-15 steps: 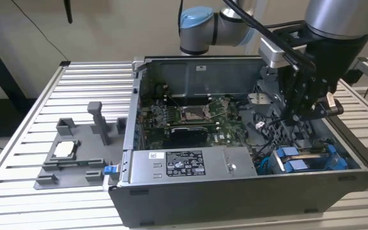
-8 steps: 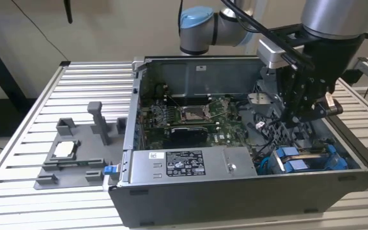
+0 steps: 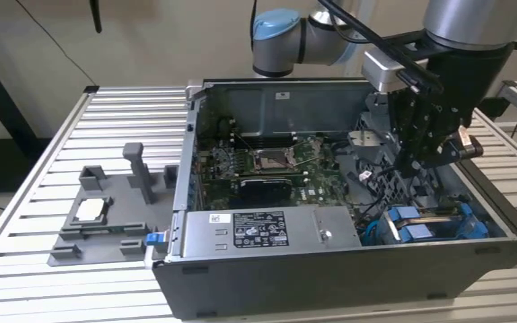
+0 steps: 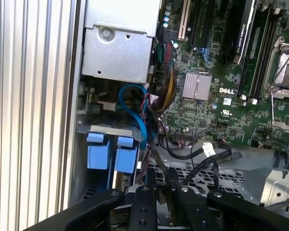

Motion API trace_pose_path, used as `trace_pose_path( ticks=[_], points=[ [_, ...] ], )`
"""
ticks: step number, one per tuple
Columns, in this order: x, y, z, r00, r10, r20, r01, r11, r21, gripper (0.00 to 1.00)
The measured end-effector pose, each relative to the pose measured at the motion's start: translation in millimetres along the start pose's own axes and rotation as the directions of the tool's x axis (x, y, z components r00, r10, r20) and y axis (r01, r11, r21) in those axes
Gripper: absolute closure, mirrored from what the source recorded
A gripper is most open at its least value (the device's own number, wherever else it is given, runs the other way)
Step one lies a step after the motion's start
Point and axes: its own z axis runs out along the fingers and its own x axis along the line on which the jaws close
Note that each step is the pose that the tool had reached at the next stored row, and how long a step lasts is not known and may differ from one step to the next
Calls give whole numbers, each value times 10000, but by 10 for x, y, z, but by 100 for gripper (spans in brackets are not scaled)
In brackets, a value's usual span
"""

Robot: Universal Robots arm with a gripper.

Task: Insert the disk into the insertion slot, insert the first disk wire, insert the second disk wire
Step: 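Insert the second disk wire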

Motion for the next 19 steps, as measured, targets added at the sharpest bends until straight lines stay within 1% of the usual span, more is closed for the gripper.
trace_pose_path(
  ticks=[5, 8, 12, 15, 16, 19],
  points=[
    [-20, -3, 17, 10000, -3, -17, 3, 10000, -3, 76],
    [-37, -3, 37, 10000, -7, -58, 7, 10000, -8, 76],
    [-36, -4, 37, 9999, -12, -116, 12, 10000, -16, 76],
    [-36, -7, 39, 9999, -14, -125, 14, 10000, -17, 79],
    [-36, -9, 39, 9999, -14, -126, 14, 10000, -18, 84],
    [-27, -14, 38, 9999, -15, -128, 15, 10000, -19, 84]
  ],
)
